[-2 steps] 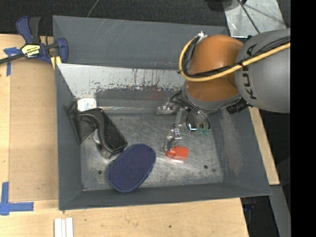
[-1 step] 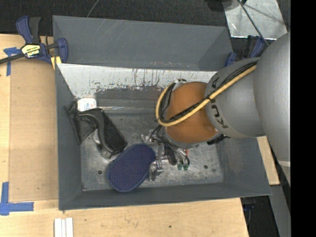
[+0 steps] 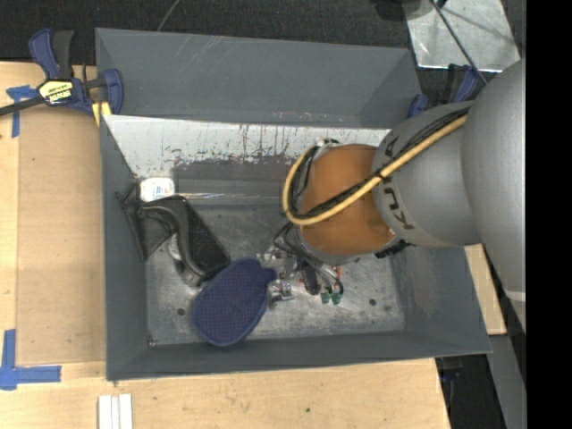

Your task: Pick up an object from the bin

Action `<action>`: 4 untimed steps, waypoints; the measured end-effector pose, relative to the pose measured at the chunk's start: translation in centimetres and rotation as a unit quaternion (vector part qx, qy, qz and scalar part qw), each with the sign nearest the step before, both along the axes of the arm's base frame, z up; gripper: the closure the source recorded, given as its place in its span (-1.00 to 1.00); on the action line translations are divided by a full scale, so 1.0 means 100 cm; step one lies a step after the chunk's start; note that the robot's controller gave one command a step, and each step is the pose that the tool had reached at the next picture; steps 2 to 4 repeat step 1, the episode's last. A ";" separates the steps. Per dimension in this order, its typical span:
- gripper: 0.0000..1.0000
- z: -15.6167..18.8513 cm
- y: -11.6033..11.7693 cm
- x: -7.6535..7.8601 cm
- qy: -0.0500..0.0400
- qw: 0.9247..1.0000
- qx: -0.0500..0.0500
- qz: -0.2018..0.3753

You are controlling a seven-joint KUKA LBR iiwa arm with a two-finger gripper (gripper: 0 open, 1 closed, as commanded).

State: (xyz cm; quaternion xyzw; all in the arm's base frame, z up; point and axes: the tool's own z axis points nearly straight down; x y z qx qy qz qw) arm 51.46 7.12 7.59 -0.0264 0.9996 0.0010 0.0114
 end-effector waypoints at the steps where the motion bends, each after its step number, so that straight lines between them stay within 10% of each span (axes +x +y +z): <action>1: 1.00 0.139 0.026 -0.006 0.006 0.999 -0.001 0.049; 4: 1.00 0.139 0.026 -0.006 0.006 0.999 -0.001 0.049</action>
Offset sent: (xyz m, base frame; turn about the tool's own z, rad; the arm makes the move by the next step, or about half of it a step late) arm -0.0080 0.0252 0.1339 -0.0967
